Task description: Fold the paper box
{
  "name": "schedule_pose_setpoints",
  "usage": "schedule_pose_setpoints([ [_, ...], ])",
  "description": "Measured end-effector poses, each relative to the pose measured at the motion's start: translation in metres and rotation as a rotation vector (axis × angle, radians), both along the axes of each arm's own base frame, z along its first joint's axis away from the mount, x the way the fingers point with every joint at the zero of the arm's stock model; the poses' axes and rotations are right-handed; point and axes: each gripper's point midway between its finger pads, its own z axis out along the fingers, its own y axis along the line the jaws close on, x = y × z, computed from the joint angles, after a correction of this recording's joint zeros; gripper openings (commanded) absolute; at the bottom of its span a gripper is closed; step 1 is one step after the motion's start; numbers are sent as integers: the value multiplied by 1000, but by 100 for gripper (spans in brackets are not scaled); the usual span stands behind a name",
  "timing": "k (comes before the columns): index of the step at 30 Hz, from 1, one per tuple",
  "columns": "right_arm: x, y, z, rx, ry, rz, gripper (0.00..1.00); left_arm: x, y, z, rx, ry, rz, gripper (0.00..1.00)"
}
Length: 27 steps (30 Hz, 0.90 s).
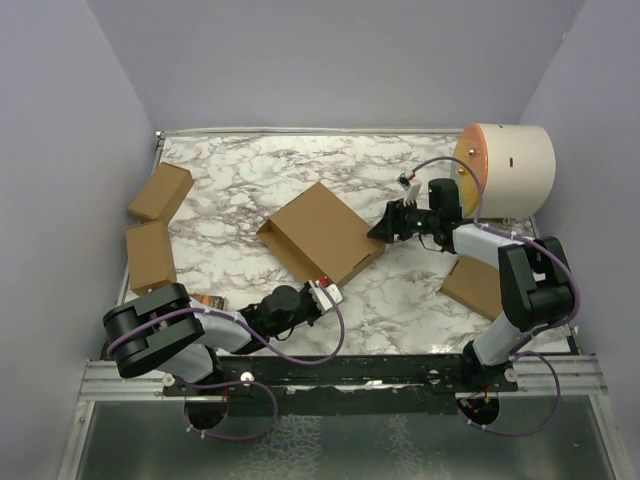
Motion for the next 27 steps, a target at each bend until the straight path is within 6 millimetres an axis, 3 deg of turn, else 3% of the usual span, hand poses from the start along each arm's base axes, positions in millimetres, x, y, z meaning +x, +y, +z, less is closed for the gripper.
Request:
schedule_pose_setpoints([
  [6, 0, -2, -23, -23, 53, -13, 47, 0, 2, 0, -13, 12, 11, 0],
  [27, 1, -1, -23, -14, 66, -21, 43, 6, 18, 2, -106, 88, 95, 0],
])
